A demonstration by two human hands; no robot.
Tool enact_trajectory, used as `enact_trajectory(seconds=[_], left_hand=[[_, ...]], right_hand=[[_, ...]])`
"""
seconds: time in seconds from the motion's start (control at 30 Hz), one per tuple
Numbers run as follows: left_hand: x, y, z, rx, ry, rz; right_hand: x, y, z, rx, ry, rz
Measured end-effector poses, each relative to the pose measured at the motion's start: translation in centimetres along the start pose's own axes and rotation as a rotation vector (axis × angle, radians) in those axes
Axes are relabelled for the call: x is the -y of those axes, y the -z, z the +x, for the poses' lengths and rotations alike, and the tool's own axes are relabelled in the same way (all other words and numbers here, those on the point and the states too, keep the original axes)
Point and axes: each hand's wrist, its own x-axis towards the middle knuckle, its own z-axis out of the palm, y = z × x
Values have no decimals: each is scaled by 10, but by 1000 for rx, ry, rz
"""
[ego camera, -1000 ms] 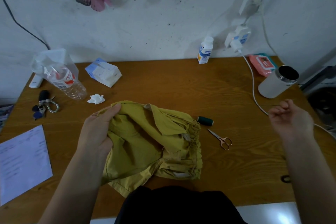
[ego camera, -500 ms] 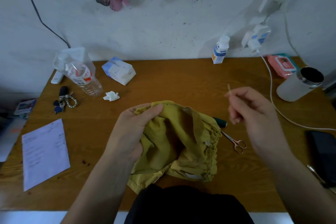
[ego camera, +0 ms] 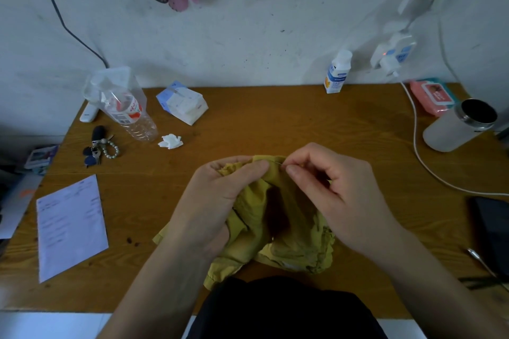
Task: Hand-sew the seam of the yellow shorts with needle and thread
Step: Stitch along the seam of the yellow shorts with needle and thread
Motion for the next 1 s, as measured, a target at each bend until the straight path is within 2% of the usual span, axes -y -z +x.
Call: enact_trajectory(seconds=[1.0], left_hand=[[-1, -5, -2, -21, -13, 44]], right_hand=[[-3, 3, -2, 37, -33, -1]])
